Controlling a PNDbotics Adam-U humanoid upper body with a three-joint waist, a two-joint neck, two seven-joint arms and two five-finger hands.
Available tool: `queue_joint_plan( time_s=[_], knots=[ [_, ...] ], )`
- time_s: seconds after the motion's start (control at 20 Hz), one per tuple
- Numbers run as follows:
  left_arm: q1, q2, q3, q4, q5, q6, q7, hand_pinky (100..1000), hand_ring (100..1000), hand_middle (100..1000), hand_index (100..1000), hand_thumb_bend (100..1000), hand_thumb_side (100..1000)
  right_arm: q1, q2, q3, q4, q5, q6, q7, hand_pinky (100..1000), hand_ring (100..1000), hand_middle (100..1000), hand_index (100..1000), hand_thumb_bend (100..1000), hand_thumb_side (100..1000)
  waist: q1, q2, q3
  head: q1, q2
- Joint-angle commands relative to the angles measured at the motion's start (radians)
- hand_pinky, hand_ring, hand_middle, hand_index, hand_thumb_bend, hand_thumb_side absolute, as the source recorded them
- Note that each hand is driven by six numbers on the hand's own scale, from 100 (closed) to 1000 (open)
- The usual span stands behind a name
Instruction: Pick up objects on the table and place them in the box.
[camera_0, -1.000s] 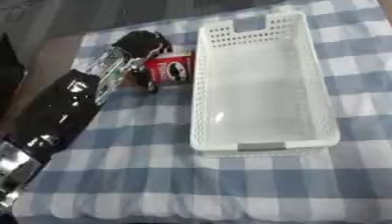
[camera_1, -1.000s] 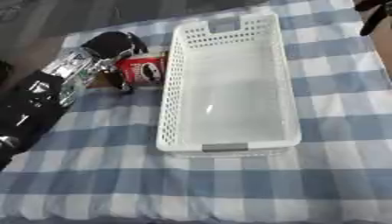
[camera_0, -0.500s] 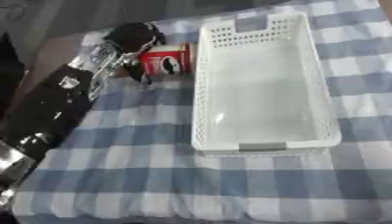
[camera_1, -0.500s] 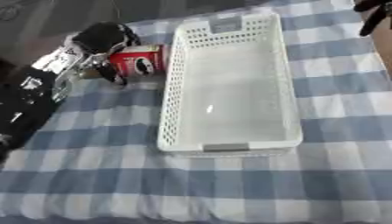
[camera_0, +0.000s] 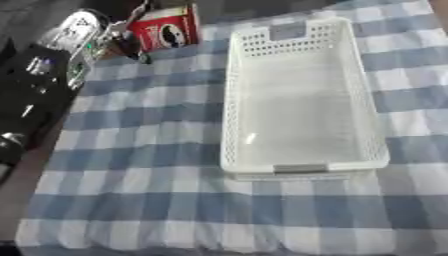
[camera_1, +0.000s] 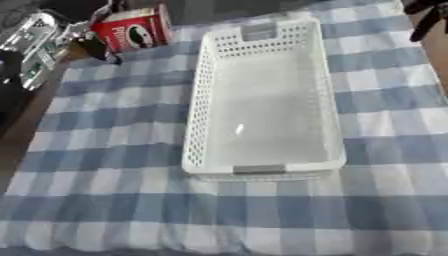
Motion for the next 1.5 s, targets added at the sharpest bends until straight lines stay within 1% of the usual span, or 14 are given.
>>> queue_joint_plan(
  time_s=[0.05, 0.2, 0.25, 0.45, 0.5, 0.55, 0.85, 1.2, 1.25, 1.3, 1.5],
  knots=[
    [-0.025, 0.064, 0.021, -0.062, 0.030, 0.005, -0.005, 100, 100, 110, 220, 777, 100, -0.012, 0.003, -0.001, -0.011, -0.002, 0.001, 0.000, 368, 583, 684, 848, 100, 781, -0.011, -0.023, -0.001, -0.001, -0.004],
    [-0.036, 0.075, 0.021, -0.118, 0.074, 0.012, -0.013, 100, 100, 106, 216, 759, 100, -0.012, 0.006, -0.001, -0.012, -0.001, 0.002, -0.001, 369, 583, 684, 847, 100, 780, -0.011, -0.028, -0.007, -0.001, -0.004],
    [-0.042, 0.073, 0.020, -0.136, 0.092, 0.017, -0.014, 100, 100, 104, 214, 739, 100, -0.012, 0.008, -0.001, -0.012, -0.001, 0.003, -0.001, 369, 583, 684, 847, 100, 780, -0.011, -0.030, -0.010, -0.001, -0.004],
    [-0.069, 0.050, 0.007, -0.189, 0.151, 0.029, -0.025, 100, 100, 100, 211, 704, 100, -0.015, 0.012, 0.000, -0.012, -0.002, 0.005, 0.000, 369, 583, 684, 847, 100, 778, -0.011, -0.036, -0.031, 0.004, -0.004],
    [-0.077, 0.043, -0.001, -0.199, 0.159, 0.027, -0.031, 100, 100, 100, 211, 721, 186, -0.016, 0.013, 0.000, -0.011, -0.002, 0.005, 0.000, 369, 583, 684, 847, 100, 875, -0.011, -0.037, -0.038, 0.004, -0.004],
    [-0.085, 0.035, -0.008, -0.208, 0.165, 0.023, -0.037, 100, 100, 100, 211, 704, 100, -0.018, 0.013, 0.000, -0.011, -0.002, 0.006, 0.000, 369, 583, 684, 847, 100, 778, -0.010, -0.039, -0.046, 0.006, -0.004],
    [-0.132, -0.019, -0.037, -0.229, 0.180, 0.012, -0.067, 100, 100, 100, 210, 673, 100, -0.019, 0.012, 0.004, -0.010, -0.002, 0.010, 0.005, 368, 583, 683, 848, 100, 778, 0.003, -0.049, -0.098, 0.017, -0.004],
    [-0.146, -0.093, -0.059, -0.218, 0.178, 0.002, -0.078, 100, 100, 100, 208, 638, 100, -0.022, 0.005, 0.009, -0.012, -0.008, 0.011, 0.017, 367, 583, 683, 849, 100, 777, 0.022, -0.052, -0.154, 0.017, -0.004],
    [-0.145, -0.102, -0.059, -0.214, 0.177, 0.002, -0.077, 100, 100, 100, 206, 616, 100, -0.023, 0.003, 0.009, -0.012, -0.008, 0.011, 0.018, 367, 583, 682, 849, 100, 777, 0.024, -0.051, -0.160, 0.017, -0.004],
    [-0.144, -0.112, -0.059, -0.210, 0.178, 0.003, -0.075, 100, 100, 100, 206, 616, 100, -0.023, 0.002, 0.009, -0.012, -0.008, 0.011, 0.019, 367, 583, 682, 849, 100, 777, 0.027, -0.051, -0.165, 0.016, -0.004],
    [-0.133, -0.154, -0.058, -0.191, 0.189, 0.010, -0.063, 100, 100, 100, 202, 544, 100, -0.026, 0.000, 0.009, -0.012, -0.009, 0.010, 0.022, 366, 583, 682, 850, 100, 777, 0.030, -0.046, -0.177, 0.017, -0.004]
  ],
)
